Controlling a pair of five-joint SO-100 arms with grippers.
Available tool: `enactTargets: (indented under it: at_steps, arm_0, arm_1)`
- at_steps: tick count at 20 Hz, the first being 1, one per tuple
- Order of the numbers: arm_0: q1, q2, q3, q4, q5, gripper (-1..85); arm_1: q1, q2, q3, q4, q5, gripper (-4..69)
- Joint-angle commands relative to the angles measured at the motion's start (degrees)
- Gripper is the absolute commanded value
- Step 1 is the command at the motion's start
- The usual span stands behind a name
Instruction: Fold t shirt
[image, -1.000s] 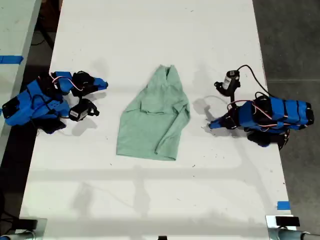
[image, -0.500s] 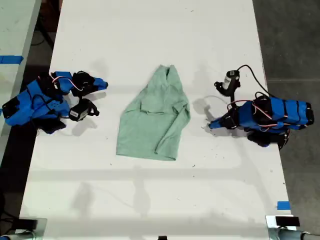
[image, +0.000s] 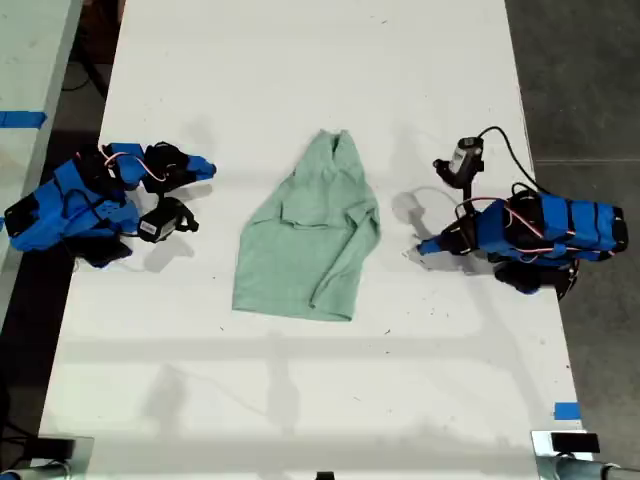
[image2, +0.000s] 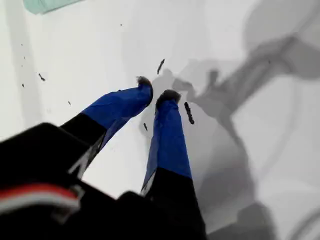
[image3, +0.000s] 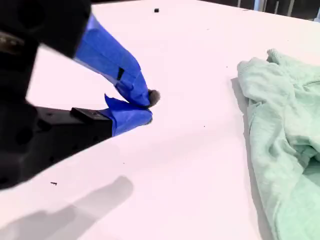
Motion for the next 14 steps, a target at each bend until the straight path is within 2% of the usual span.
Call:
enactTargets:
  at_steps: [1, 3, 5, 6, 8, 9, 14]
  arm_0:
    - [-0.62, 0.35, 2.29, -0.88, 0.26, -0.3]
    - [-0.62, 0.35, 2.29, -0.88, 0.35, -0.3]
    - [-0.62, 0.35, 2.29, -0.97, 0.44, -0.3]
    - [-0.62, 0.35, 2.29, -0.97, 0.44, -0.3]
    - [-0.62, 0.35, 2.29, -1.05, 0.53, -0.3]
    - [-0.62, 0.35, 2.29, -1.05, 0.53, -0.3]
    - [-0.44, 0.35, 2.29, -1.05, 0.53, -0.3]
  arm_1:
    - [5.45, 0.97, 3.25, 0.35, 13.45, 5.0]
    - [9.93, 0.97, 3.25, 0.35, 23.73, 5.5]
    - [13.97, 0.97, 3.25, 0.35, 20.04, 6.9]
    - [15.12, 0.97, 3.25, 0.35, 20.65, 7.5]
    - [12.92, 0.97, 3.25, 0.35, 21.01, 0.9]
    - [10.81, 0.97, 3.25, 0.35, 14.15, 1.0]
    - [8.35, 0.97, 3.25, 0.35, 16.87, 1.4]
